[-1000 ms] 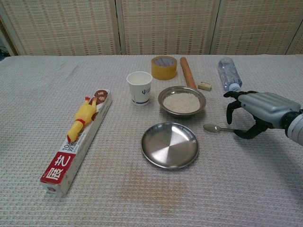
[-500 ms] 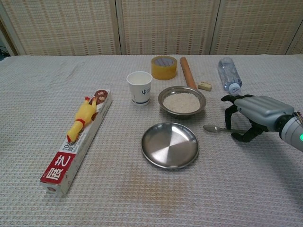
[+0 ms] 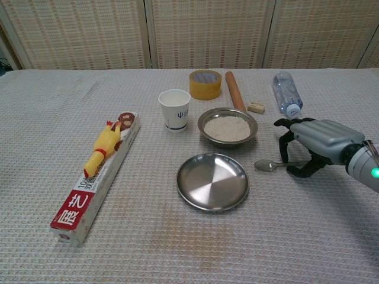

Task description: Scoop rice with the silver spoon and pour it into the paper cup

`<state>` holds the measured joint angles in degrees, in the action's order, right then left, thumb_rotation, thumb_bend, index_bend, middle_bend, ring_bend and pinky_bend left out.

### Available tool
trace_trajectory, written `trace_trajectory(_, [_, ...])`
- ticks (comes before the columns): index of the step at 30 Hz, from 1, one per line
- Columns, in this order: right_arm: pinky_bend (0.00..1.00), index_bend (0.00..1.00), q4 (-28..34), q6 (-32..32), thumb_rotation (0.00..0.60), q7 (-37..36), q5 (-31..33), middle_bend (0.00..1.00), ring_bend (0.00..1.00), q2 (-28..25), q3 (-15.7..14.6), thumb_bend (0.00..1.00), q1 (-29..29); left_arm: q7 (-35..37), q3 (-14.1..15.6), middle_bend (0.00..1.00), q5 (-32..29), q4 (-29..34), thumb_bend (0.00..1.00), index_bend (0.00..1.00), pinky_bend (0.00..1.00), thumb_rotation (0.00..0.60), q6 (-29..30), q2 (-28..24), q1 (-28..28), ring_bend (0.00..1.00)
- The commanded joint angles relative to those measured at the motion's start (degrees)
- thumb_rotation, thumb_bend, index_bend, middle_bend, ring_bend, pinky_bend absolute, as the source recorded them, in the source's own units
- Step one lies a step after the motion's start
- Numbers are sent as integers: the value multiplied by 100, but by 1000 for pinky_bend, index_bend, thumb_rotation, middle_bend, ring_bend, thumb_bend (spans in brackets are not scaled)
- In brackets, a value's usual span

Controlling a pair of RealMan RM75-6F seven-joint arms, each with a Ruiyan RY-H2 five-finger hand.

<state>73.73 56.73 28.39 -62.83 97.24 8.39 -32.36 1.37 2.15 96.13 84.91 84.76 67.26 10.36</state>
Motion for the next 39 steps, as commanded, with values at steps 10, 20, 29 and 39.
trace_trajectory(10, [0, 688, -175, 204, 600, 86, -103, 263, 0, 116, -61, 324, 2, 3, 0, 0, -9, 10, 471, 0, 113, 600, -19, -1, 7, 0])
trace_trajectory(20, [0, 802, -329, 298, 600, 64, -212, 456, 11, 211, -76, 331, -5, 25, 4, 0, -26, -16, 472, 0, 113, 600, -37, 0, 7, 0])
trace_trajectory(29, [10, 918, -486, 432, 600, 133, -300, 568, 98, 327, -75, 335, 4, 54, 19, 0, -19, -7, 472, 0, 113, 600, -41, -17, 4, 0])
trace_trajectory(39, [10, 934, -548, 447, 600, 151, -332, 580, 111, 368, -62, 337, 9, 57, 8, 0, -51, 10, 471, 0, 113, 600, -82, -35, 21, 0])
